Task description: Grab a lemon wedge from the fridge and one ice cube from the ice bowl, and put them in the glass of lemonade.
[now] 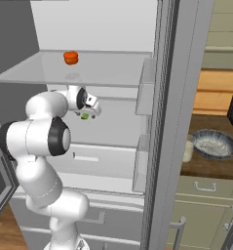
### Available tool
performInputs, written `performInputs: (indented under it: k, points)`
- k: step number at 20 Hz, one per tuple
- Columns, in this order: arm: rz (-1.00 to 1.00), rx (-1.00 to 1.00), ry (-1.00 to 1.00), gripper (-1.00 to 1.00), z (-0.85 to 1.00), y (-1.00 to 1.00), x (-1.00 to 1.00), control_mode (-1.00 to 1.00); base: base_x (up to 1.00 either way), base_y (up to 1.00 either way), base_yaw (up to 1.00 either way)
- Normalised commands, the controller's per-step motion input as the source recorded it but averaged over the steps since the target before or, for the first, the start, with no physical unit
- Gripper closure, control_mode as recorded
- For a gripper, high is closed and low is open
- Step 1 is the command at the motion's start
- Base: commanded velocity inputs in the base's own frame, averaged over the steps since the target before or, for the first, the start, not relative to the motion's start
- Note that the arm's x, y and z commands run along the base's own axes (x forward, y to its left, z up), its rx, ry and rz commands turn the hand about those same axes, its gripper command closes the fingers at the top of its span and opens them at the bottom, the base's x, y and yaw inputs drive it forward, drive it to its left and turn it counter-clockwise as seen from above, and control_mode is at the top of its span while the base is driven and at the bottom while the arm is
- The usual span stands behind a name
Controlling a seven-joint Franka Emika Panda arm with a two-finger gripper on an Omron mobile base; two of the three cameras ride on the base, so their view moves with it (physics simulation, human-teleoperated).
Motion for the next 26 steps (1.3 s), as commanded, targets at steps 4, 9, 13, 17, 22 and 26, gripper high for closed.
performInputs:
  k: [4,9,13,17,22,26]
  points:
    - [0.0,0.0,0.0,1.0,0.0,0.0,-0.13,-1.0,0.0,0.0,0.0]
    - [0.0,0.0,0.0,1.0,0.0,0.0,-0.06,-1.0,0.0,0.0,0.0]
    - [0.0,0.0,0.01,1.0,0.0,0.0,0.0,-1.0,0.0,0.0,0.0]
    - [0.0,0.0,-0.08,1.0,-0.06,-0.1,-0.33,-1.0,0.0,0.0,0.0]
    - [0.0,0.02,-0.27,1.0,-0.32,-0.24,-0.81,-1.0,0.0,0.0,0.0]
    - [0.0,0.0,-0.14,1.0,-0.22,-0.06,-0.47,-1.0,0.0,0.0,0.0]
